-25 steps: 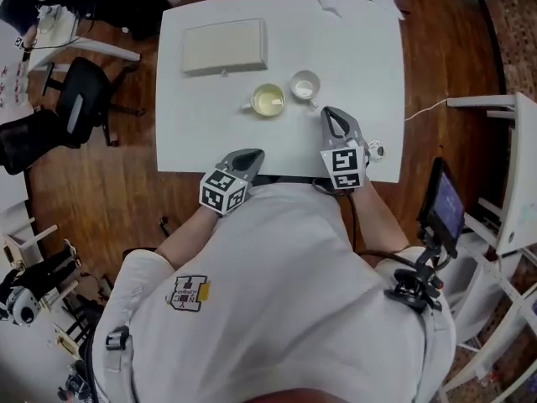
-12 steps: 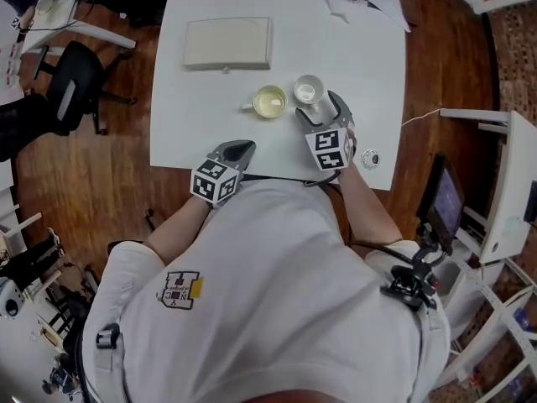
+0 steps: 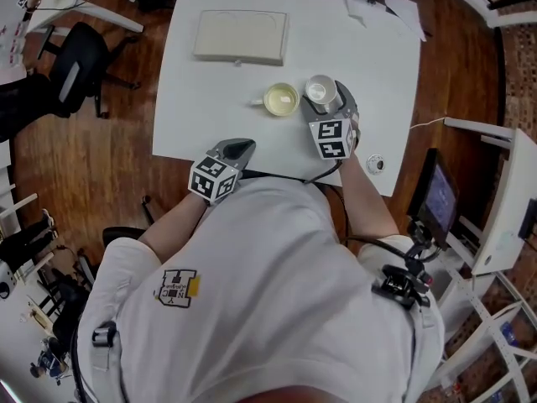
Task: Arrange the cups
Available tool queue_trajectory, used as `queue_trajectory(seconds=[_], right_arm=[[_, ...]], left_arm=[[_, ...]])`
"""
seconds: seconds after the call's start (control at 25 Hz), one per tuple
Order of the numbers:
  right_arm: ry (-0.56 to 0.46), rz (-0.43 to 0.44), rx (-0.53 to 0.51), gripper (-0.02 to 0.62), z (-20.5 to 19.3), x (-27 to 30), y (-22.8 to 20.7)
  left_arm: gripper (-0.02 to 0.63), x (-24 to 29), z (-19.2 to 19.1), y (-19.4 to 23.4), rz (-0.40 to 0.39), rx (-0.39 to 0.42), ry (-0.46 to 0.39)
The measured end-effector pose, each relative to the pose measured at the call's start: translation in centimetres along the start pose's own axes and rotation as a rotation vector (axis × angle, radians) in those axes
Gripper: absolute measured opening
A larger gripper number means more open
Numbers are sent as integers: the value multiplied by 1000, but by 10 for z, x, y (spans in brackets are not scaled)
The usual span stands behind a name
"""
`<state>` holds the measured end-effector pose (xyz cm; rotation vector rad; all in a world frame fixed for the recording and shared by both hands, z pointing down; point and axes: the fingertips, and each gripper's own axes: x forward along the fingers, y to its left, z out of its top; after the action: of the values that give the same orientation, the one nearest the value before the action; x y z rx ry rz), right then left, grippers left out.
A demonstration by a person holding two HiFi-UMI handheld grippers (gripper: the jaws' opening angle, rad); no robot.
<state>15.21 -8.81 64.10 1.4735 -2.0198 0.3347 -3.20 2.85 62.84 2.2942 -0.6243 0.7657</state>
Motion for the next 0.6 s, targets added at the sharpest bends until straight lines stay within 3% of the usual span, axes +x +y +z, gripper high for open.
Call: queue_trajectory(seconds=[0.28, 0.6], right_arm=[[-14, -1, -7, 390, 5, -5, 1], [-63, -21, -66, 390, 43, -14, -5]], left_arm=[[0, -2, 4, 7, 0, -5, -19], [0, 4, 38, 19, -12, 27, -100]])
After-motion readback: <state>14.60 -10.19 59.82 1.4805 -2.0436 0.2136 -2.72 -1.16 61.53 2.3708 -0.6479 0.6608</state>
